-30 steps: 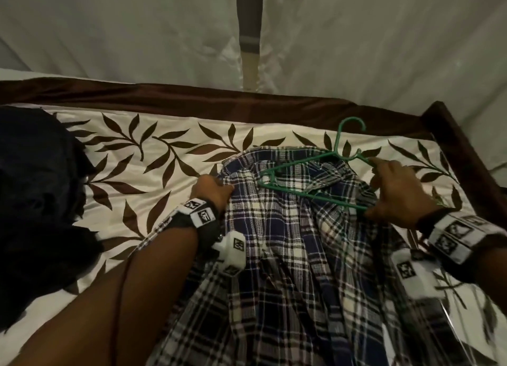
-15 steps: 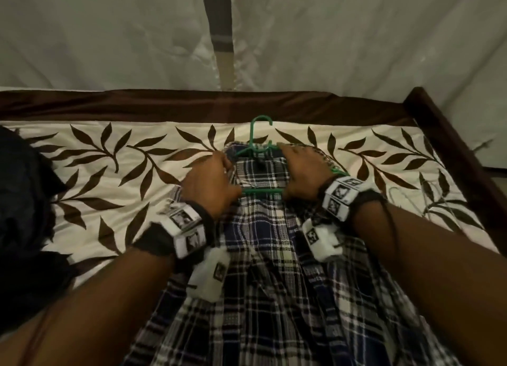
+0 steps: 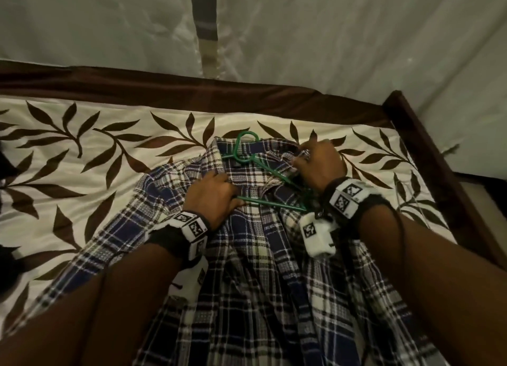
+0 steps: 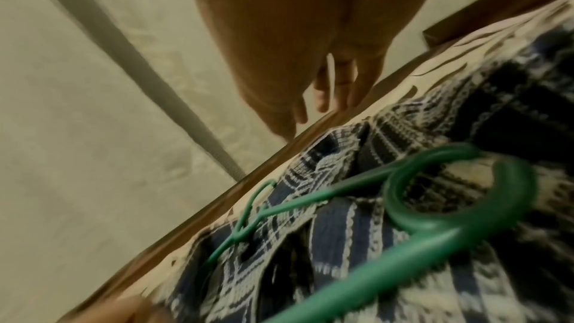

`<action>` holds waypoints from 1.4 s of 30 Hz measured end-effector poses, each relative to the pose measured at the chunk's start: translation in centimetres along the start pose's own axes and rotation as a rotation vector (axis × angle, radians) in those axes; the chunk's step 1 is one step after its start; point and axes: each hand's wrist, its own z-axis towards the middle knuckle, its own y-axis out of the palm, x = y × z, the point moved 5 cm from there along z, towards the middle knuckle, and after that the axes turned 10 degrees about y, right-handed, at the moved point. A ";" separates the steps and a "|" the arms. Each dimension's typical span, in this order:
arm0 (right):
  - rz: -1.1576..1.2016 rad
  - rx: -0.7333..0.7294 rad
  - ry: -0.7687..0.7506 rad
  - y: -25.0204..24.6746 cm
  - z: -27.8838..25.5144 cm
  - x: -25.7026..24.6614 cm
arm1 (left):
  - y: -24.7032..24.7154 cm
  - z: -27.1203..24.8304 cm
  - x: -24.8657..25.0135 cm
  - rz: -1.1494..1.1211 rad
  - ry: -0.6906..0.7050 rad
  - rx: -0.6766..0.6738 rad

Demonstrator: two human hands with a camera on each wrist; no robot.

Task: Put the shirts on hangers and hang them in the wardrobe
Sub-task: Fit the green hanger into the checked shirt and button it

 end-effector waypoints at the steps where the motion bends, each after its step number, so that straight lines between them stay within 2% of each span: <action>1: -0.052 -0.014 0.097 0.0 0.8 0.9 | -0.1 -0.3 -0.1 -0.014 0.000 0.014; 3: -0.105 -0.151 0.212 0.4 1.7 1.4 | -0.1 -1.1 -0.4 -0.022 -0.018 0.043; 5: -0.094 -0.249 0.230 1.0 2.0 0.8 | 0.0 -1.8 -0.8 -0.022 -0.047 0.071; 7: -0.077 -0.221 0.202 1.3 2.3 -0.1 | 0.1 -2.4 -1.2 -0.016 -0.068 0.095; 9: -0.017 -0.103 0.180 1.3 2.7 -0.4 | 0.1 -2.8 -1.4 -0.004 -0.073 0.117; 11: 0.118 0.005 0.170 0.6 2.7 -0.5 | -0.2 -3.0 -1.7 -0.009 -0.077 0.136; 13: 0.325 0.048 0.188 -0.4 2.5 -0.5 | -0.3 -3.1 -2.2 -0.031 -0.089 0.166; 17: 0.828 -0.159 0.367 -0.2 2.5 1.7 | -0.8 -3.5 -2.5 -0.047 -0.095 0.231; 19: 0.749 -0.136 0.330 -1.0 3.1 3.1 | -1.2 -3.9 -2.5 -0.054 -0.104 0.273; 23: 0.063 -0.033 -0.083 -5.5 3.5 3.2 | -1.9 -4.2 -2.5 -0.062 -0.104 0.288; 24: -0.015 -0.029 -0.143 -6.7 3.2 2.9 | -2.1 -4.2 -2.4 -0.052 -0.098 0.289; 27: -0.042 -0.084 -0.174 -8.7 2.9 2.4 | -2.2 -4.1 -1.9 -0.032 -0.121 0.264; 30: -0.004 -0.149 -0.123 -9.3 1.4 0.9 | -1.8 -3.6 -1.6 -0.061 -0.176 0.231; 33: 0.281 -0.263 0.016 -7.4 -1.6 -1.2 | -1.8 -2.8 -1.1 -0.093 -0.256 0.227; 36: 0.541 -0.295 0.110 -2.3 -5.1 -3.6 | -2.0 -2.2 -0.4 -0.145 -0.263 0.251; 38: 0.575 -0.381 0.111 1.8 -7.2 -4.7 | -2.0 -2.1 0.1 -0.243 -0.196 0.254; 40: 0.519 -0.468 0.119 5.2 -8.5 -4.7 | -2.2 -2.4 0.4 -0.367 -0.130 0.199; 42: 0.490 -0.468 0.116 6.9 -9.2 -3.9 | -2.9 -3.3 0.3 -0.502 -0.123 0.167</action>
